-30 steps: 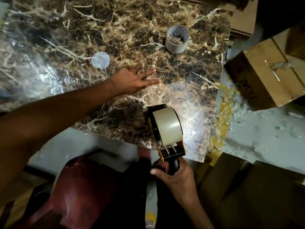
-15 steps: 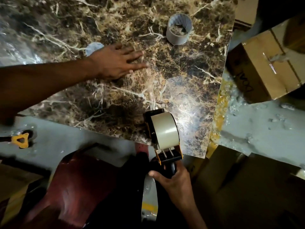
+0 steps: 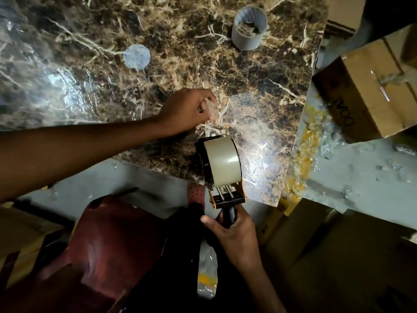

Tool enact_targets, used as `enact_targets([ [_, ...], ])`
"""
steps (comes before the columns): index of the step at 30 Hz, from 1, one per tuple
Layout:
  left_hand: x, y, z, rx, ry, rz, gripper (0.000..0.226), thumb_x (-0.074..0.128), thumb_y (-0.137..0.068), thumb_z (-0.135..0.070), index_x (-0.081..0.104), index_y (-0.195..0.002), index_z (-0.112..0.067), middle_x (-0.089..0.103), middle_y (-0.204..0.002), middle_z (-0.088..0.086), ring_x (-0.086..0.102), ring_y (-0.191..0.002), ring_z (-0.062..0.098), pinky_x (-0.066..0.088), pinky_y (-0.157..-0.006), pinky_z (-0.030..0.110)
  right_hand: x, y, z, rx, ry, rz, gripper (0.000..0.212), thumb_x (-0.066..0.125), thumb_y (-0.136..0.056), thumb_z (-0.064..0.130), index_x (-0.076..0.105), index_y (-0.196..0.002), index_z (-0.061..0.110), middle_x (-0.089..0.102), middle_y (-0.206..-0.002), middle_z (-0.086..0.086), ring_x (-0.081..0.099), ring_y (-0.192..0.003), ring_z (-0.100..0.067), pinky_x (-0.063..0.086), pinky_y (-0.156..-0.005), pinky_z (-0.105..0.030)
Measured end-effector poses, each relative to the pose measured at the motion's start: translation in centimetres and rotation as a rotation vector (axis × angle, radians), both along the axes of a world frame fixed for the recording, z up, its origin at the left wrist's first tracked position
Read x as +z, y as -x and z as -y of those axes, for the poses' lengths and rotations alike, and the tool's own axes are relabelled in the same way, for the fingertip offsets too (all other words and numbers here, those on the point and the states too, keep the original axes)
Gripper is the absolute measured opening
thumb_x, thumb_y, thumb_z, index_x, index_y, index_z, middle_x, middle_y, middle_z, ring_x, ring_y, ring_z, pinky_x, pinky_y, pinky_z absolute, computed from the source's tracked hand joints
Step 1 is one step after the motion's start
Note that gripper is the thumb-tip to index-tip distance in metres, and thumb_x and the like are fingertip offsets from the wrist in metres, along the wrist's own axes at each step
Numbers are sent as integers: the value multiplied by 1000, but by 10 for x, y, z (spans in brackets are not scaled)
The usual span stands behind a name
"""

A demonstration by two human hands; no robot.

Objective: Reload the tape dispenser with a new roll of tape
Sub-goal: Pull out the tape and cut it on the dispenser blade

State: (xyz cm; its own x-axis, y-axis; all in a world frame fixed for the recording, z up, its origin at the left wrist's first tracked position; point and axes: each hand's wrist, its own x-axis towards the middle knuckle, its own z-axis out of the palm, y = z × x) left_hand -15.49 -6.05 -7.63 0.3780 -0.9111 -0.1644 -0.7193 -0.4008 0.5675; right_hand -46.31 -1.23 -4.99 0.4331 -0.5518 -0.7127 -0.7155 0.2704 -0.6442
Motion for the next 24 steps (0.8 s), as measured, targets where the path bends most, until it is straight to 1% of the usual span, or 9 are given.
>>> enact_targets([
  [2, -6, -2, -5, -184, 25, 280, 54, 77, -96, -32, 59, -146, -26, 78, -111, 7, 68, -82, 10, 63, -79, 43, 0, 1, 0, 11, 12, 17, 42, 91, -70, 48, 61, -92, 27, 63, -74, 13, 60, -69, 1, 48, -66, -19],
  [3, -12, -4, -8, -310, 17, 435, 63, 71, -99, -33, 45, -157, -28, 71, -130, 14, 69, -105, 24, 60, -92, 54, 0, 1, 0, 16, 15, 26, 41, 91, -71, 46, 60, -91, 28, 62, -72, 15, 59, -67, 3, 46, -65, -17],
  [5, -19, -7, -11, -492, -71, 663, 78, 55, -104, -31, 11, -168, -33, 27, -171, 20, 31, -155, 38, 24, -122, 68, -1, 2, 1, 11, 18, 44, 37, 91, -73, 43, 59, -88, 31, 63, -70, 22, 58, -66, 6, 44, -65, -15],
  [6, -22, -10, -12, -538, -123, 701, 84, 50, -104, -26, -4, -167, -36, 2, -177, 15, 6, -162, 37, 3, -124, 68, -1, 2, 2, 15, 21, 49, 36, 91, -74, 42, 58, -85, 33, 63, -71, 28, 58, -66, 7, 43, -65, -14],
  [9, -31, -17, -12, -635, -252, 614, 90, 46, -106, -14, -19, -162, -41, -19, -174, 5, -20, -158, 30, -11, -126, 66, -2, 3, 3, 32, 33, 62, 35, 90, -75, 44, 59, -86, 34, 62, -71, 33, 58, -67, 8, 42, -65, -13],
  [13, -37, -27, -6, -625, -307, 489, 72, 35, -113, -31, -17, -162, -40, -17, -173, -2, -12, -162, 29, 5, -130, 65, -1, 3, 2, 22, 39, 62, 40, 89, -75, 47, 64, -98, 26, 61, -78, 16, 58, -74, 0, 48, -72, -21],
  [18, -40, -22, -9, -569, -288, 423, 76, 15, -104, -71, -12, -166, -38, -24, -171, -2, -24, -157, 27, -13, -125, 64, 5, 2, 0, 24, 50, 79, 33, 88, -77, 44, 59, -87, 32, 61, -75, 14, 57, -71, 0, 46, -71, -22],
  [21, -37, -22, -11, -575, -290, 409, 75, 25, -107, -64, -12, -167, -37, -23, -172, 0, -24, -158, 27, -12, -127, 66, 7, 6, -3, 7, 78, 78, 38, 84, -73, 57, 61, -86, 31, 67, -81, 8, 64, -76, -7, 52, -71, -27],
  [24, -28, -21, -12, -583, -319, 371, 87, 6, -91, -70, -10, -168, -35, -22, -174, 2, -22, -160, 29, -12, -127, 66, 11, 9, -3, 7, 90, 58, 60, 72, -63, 78, 63, -92, 27, 70, -91, 3, 69, -86, -16, 58, -76, -36],
])
